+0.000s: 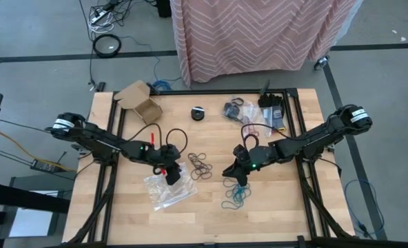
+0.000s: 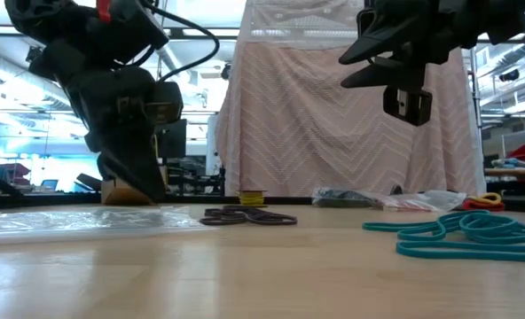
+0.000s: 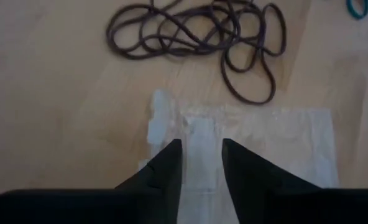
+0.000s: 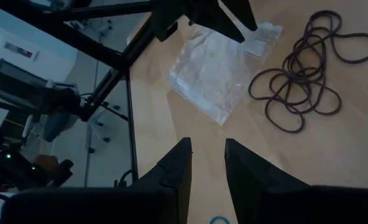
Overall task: Sort rubber bands
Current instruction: Open the transparent zip bag
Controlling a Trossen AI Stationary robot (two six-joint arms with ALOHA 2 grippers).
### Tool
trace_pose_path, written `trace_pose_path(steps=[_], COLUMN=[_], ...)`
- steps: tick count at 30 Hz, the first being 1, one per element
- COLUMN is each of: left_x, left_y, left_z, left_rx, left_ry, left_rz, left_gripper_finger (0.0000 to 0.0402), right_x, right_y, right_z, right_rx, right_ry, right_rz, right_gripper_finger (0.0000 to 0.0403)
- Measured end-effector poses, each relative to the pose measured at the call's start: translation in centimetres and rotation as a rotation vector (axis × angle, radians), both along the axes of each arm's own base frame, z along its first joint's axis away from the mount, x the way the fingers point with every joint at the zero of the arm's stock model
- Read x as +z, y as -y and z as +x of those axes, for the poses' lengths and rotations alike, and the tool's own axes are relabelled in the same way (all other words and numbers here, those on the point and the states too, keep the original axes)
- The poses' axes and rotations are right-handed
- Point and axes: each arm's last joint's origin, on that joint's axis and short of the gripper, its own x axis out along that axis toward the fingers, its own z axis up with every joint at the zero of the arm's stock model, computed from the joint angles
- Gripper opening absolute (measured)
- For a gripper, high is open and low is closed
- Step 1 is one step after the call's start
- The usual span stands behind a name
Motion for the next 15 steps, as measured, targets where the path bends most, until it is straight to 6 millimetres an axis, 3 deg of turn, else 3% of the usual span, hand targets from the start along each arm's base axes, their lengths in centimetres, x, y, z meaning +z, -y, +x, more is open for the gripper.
trace_pose_path(steps=[8, 15], left_x=[0.0, -1.4], left_y=[-0.4, -0.9], left_z=[0.1, 0.2], left_rx=[-0.001, -0.039], left_ry=[0.014, -0.065], left_rz=[0.159, 0.133], left_gripper_finger=[0.0154, 0.0154], right_x=[0.0, -0.1], right_y=[0.0, 0.0], right_z=[0.0, -0.1], right_rx=[0.0, 0.0], right_ry=[-0.001, -0.016], right_rz=[-0.001, -0.005], right_gripper_finger=[0.0087, 0.0087])
